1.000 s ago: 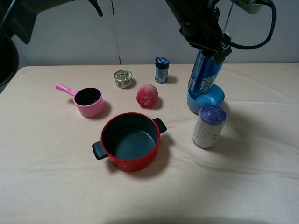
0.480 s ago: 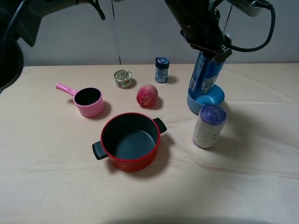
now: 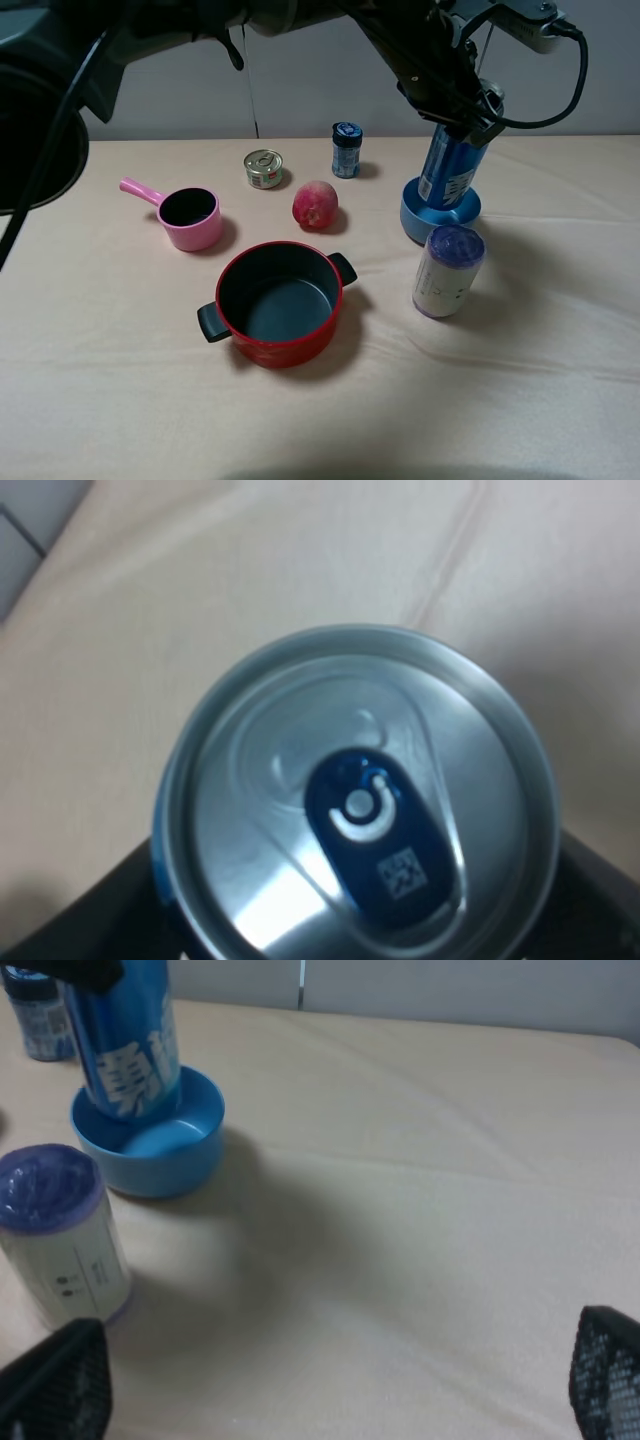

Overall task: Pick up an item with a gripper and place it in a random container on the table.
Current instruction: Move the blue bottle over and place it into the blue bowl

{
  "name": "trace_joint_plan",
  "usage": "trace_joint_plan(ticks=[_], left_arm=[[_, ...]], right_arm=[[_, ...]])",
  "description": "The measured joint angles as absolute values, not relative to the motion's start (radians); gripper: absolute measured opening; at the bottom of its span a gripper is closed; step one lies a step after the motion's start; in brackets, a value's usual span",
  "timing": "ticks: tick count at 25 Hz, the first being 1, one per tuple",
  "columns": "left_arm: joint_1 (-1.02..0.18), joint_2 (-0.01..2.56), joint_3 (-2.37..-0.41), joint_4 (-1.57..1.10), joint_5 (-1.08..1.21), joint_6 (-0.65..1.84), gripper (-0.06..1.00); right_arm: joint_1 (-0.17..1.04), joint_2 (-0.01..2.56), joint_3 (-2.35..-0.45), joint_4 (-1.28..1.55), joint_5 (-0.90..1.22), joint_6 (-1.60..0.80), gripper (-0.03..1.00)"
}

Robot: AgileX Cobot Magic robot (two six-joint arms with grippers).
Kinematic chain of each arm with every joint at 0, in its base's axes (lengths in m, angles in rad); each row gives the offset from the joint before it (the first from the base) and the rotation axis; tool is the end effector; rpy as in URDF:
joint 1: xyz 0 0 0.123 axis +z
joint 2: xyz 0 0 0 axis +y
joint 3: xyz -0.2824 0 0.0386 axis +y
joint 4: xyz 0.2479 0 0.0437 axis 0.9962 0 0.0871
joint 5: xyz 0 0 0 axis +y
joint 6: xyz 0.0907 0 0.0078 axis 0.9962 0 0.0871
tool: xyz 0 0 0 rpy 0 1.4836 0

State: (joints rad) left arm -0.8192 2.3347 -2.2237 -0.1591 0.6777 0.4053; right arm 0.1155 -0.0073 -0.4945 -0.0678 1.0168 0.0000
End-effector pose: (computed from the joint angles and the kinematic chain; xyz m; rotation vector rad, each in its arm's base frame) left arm 0.3648 -0.4036 0.2581 1.2439 1.9264 -0.3953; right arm -0.0030 -0.0056 0.2794 -0.1138 1.9936 -0.0062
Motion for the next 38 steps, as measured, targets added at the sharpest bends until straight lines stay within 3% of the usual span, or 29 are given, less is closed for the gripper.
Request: trace_joint_plan(ticks=[38], left_arm=[[-0.820, 2.417, -2.224, -0.169, 0.595, 0.418, 0.69]], right_arm=[[0.115, -0.007, -0.494, -0.068, 1.017, 0.000, 0.69]])
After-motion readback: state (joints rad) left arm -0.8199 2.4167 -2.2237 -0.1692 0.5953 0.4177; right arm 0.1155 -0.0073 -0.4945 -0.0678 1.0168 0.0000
